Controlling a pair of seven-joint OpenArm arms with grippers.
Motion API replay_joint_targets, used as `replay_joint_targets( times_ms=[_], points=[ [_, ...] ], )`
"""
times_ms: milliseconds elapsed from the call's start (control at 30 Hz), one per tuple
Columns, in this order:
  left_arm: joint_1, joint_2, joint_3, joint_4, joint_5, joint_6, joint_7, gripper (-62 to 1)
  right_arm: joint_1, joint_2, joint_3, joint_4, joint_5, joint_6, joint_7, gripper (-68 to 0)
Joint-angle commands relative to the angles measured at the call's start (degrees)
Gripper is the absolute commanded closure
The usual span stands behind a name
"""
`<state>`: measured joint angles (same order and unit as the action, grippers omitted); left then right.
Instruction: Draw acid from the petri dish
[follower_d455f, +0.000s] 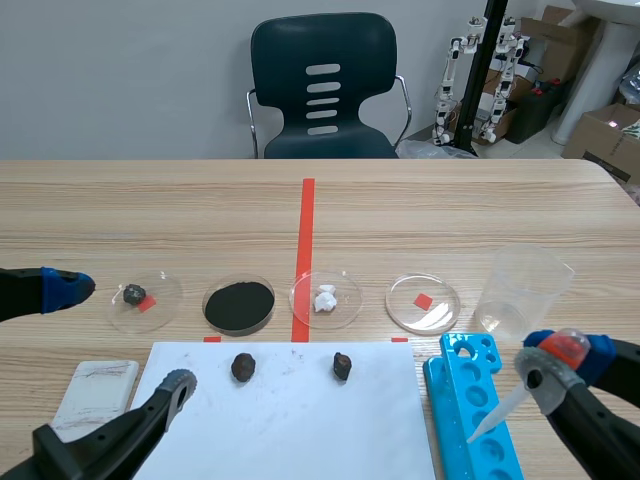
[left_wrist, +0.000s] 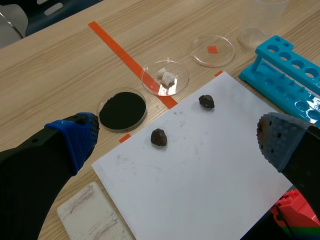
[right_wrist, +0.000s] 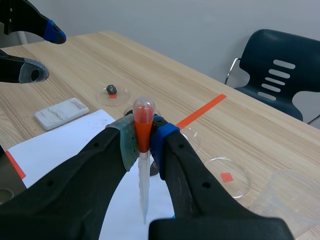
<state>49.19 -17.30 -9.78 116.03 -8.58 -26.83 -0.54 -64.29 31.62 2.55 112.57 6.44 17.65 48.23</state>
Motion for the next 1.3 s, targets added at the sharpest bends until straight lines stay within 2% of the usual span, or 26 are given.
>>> replay_joint_targets(
  times_ms=[0,400,633,833,1033,1267],
  points=[
    [0.2,0.1,0.3,1.0,-0.6,0.1,-0.9,-62.3,0.5,0.3,0.1,0.8,0.6,0.0,1.2,-4.6],
    [0.2,0.1,0.3,1.0,-0.6,0.1,-0.9,-62.3,0.5,0.3,0.1,0.8,0.6,-0.1,1.3,-4.6],
    [0.2,0.1,0.3,1.0,-0.6,0.1,-0.9,-62.3,0.8,0.3,0.1,0.8,1.0,-3.3,1.2,-4.6],
    [0.2,0.1,0.3,1.0,-0.6,0.1,-0.9,-62.3,4.7,0.3,0.1,0.8,1.5,-3.3,0.4,-4.6],
    [0.2,0.1,0.3,1.0,-0.6,0.1,-0.9,-62.3,13.0,0.3,0.1,0.6,2.0,-3.2,-6.8,-3.3],
    [0.2,0.1,0.3,1.0,-0.6,0.1,-0.9,-62.3,28.8,0.2,-1.8,-4.5,10.5,-3.0,-16.3,-3.3]
  ],
)
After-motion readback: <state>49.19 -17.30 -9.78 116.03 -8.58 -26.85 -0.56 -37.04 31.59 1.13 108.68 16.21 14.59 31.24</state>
